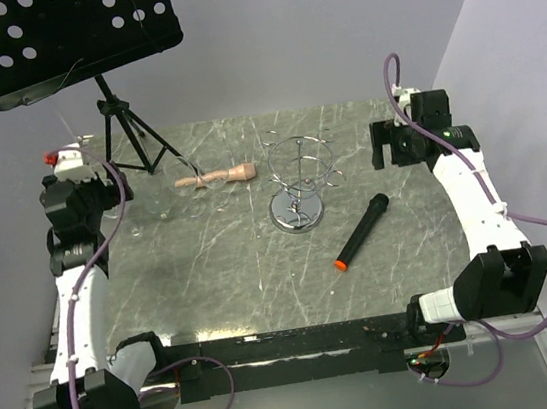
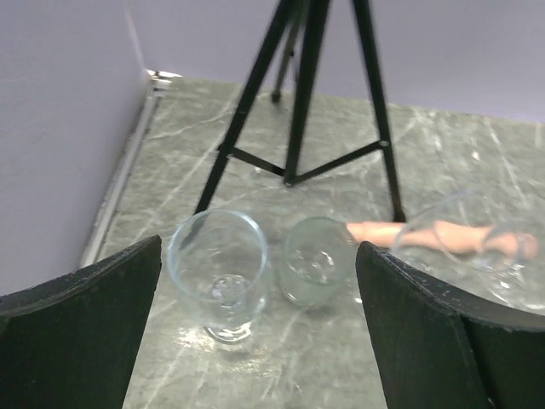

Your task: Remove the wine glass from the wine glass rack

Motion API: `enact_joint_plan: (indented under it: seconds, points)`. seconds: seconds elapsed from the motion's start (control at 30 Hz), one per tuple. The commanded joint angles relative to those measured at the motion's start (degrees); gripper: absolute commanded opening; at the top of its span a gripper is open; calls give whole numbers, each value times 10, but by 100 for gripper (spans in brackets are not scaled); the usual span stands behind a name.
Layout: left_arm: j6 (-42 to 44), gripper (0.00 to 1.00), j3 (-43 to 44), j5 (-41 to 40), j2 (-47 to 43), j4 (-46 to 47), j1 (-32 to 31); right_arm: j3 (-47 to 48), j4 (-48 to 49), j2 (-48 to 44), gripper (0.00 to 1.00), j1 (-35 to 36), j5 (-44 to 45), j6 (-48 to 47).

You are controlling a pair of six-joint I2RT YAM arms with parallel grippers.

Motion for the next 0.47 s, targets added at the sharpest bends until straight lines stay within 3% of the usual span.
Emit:
enact_joint_plan:
  seconds: [0.0, 0.1, 0.43]
  points:
    - [3, 100, 73, 64, 27, -125, -1, 19, -71, 23, 100, -8, 161, 43]
    - [24, 100, 96, 76, 40, -160, -1, 32, -90, 49, 100, -10, 234, 62]
    - [49, 100, 163, 74, 89, -192, -1, 38, -69, 14, 100, -13, 190, 61]
